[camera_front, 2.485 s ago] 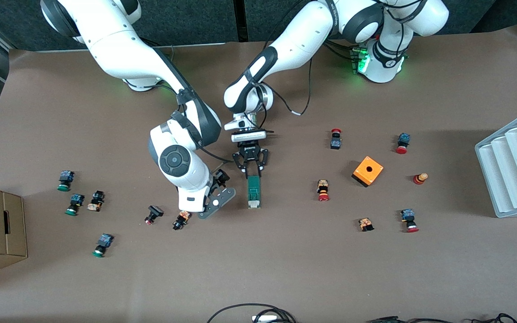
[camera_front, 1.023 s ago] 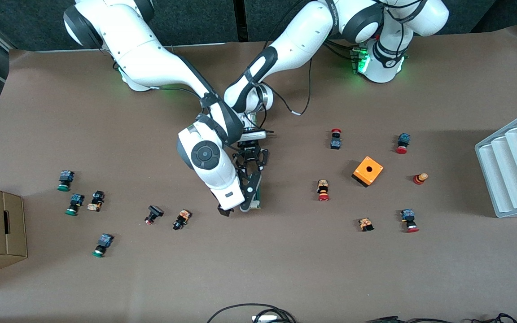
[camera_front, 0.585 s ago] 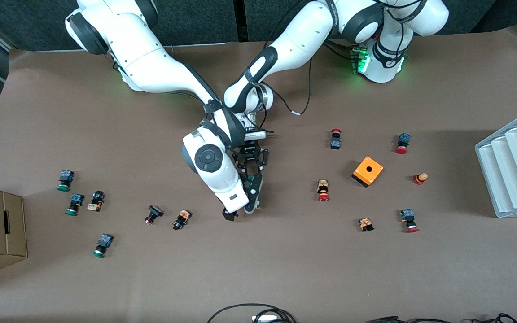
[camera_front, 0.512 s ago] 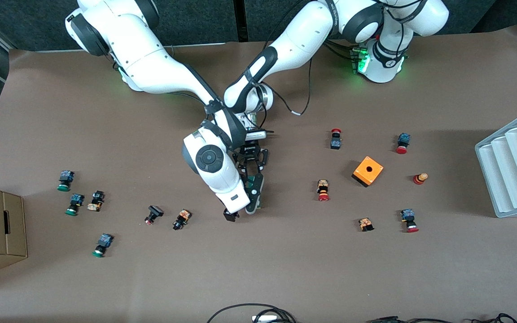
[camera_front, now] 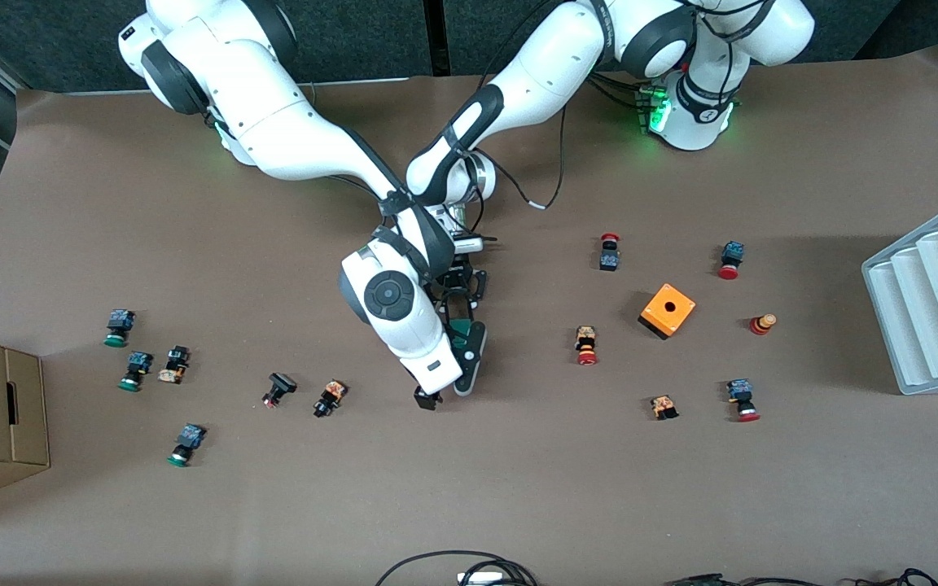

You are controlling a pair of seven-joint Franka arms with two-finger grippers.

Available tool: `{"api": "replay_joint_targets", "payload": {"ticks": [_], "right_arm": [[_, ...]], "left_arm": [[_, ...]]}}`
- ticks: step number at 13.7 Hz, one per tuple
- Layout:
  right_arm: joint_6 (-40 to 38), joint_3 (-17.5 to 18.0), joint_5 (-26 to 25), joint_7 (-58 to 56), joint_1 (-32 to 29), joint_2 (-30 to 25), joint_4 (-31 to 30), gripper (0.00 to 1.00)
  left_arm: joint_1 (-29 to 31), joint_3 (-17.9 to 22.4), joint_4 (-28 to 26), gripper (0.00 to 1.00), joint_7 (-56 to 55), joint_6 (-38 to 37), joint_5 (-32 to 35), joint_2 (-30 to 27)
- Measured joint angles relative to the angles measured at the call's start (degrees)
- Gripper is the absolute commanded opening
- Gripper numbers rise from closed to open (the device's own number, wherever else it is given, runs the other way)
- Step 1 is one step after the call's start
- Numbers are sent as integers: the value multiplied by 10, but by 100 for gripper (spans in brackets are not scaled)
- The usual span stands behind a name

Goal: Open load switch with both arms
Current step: 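Grasp the white switch handle with the right gripper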

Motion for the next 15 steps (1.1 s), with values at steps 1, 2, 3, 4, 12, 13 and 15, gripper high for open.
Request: {"api": "replay_joint_targets", "payload": {"ticks": [1, 2, 3, 4, 12, 13, 15], "right_arm": [[0, -5, 0, 0, 8, 3, 1, 100], [0, -10, 0, 0, 17, 5, 2, 100], [0, -18, 0, 0, 27, 8, 3, 100], [0, -23, 0, 0, 34, 9, 3, 99], [1, -31, 0, 10, 50, 10, 3, 98], [1, -35, 0, 15, 56, 10, 3, 98], [1, -41, 0, 24, 67, 12, 3, 98]], "left_arm": [[0, 0, 0, 46, 0, 0, 0, 0], [0, 0, 0, 46, 0, 0, 0, 0], [0, 0, 0, 46, 0, 0, 0, 0], [0, 0, 0, 46, 0, 0, 0, 0], [0, 0, 0, 46, 0, 0, 0, 0], [0, 0, 0, 46, 0, 0, 0, 0], [0, 0, 0, 46, 0, 0, 0, 0]]}}
